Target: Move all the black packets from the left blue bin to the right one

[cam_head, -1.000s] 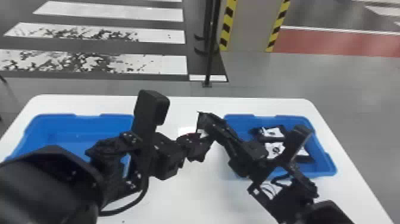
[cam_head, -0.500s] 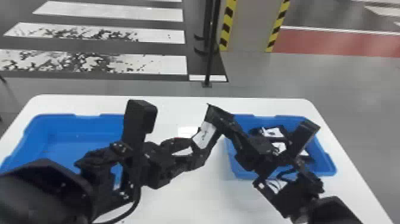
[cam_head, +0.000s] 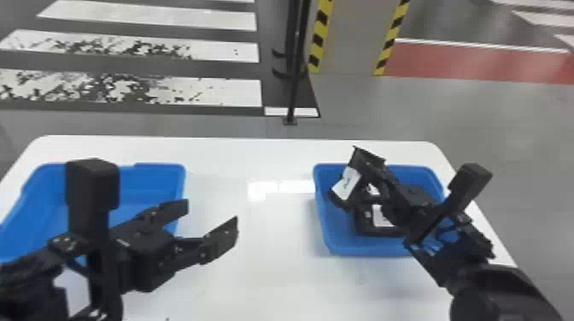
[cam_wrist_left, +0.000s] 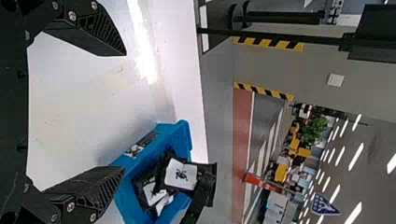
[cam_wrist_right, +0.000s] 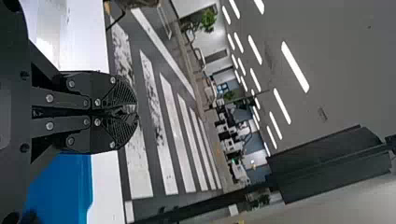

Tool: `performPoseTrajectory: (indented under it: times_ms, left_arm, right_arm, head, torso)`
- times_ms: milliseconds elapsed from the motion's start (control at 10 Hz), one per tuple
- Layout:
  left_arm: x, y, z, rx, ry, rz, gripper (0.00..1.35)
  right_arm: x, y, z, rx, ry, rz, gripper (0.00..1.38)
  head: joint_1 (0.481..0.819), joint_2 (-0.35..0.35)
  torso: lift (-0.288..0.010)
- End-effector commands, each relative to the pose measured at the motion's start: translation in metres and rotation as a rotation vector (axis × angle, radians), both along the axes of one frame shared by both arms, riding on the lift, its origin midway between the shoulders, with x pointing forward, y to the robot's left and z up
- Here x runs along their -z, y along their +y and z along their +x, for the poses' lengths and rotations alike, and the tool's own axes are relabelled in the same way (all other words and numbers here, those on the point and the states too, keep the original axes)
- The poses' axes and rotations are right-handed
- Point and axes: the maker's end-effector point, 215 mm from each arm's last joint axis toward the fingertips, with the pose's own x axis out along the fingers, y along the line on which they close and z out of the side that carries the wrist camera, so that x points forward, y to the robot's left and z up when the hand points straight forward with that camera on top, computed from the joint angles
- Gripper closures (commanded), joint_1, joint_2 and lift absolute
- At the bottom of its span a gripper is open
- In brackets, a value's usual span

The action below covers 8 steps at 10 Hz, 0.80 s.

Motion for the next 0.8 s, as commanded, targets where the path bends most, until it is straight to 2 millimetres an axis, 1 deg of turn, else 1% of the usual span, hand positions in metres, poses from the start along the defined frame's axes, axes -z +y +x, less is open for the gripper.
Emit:
performPoseTrajectory:
  times_ms: [0, 100, 200, 300, 400, 500, 600, 700]
  left_arm:
    - [-0.008, 0.024, -0.002, -0.057, -0.022, -0.007, 0.17]
    - [-0.016, 0.034, -0.003, -0.079, -0.052, -0.014, 0.17]
    - [-0.024, 0.048, 0.000, -0.114, -0.089, -0.032, 0.17]
    - [-0.029, 0.069, 0.000, -0.159, -0.117, -0.037, 0.17]
    - [-0.030, 0.091, 0.000, -0.201, -0.137, -0.028, 0.17]
    - [-0.039, 0.111, 0.000, -0.245, -0.182, -0.025, 0.17]
    - [-0.042, 0.131, -0.003, -0.284, -0.210, -0.004, 0.17]
    - [-0.037, 0.148, -0.009, -0.313, -0.216, 0.027, 0.17]
  right_arm:
    - [0.019, -0.061, 0.018, 0.103, 0.031, -0.081, 1.28]
    - [0.032, -0.086, 0.023, 0.145, 0.060, -0.081, 1.15]
    - [0.038, -0.097, 0.021, 0.167, 0.071, -0.094, 0.80]
    - [0.039, -0.096, 0.012, 0.169, 0.069, -0.106, 0.38]
    - [0.032, -0.094, -0.004, 0.171, 0.054, -0.126, 0.11]
    - [0.015, -0.097, -0.032, 0.191, 0.023, -0.182, 0.10]
    - [-0.003, -0.084, -0.060, 0.183, -0.011, -0.200, 0.13]
    - [-0.021, -0.067, -0.086, 0.165, -0.040, -0.227, 0.13]
  head:
    - [0.695, -0.157]
    - [0.695, -0.186]
    - [0.695, -0.210]
    - [0.695, -0.217]
    - [0.695, -0.216]
    - [0.695, -0.194]
    - [0.695, -0.174]
    - [0.695, -0.149]
  torso:
    - [-0.140]
    - [-0.140]
    - [-0.140]
    - [-0.140]
    - [-0.140]
    - [-0.140]
    - [-0.140]
    - [-0.140]
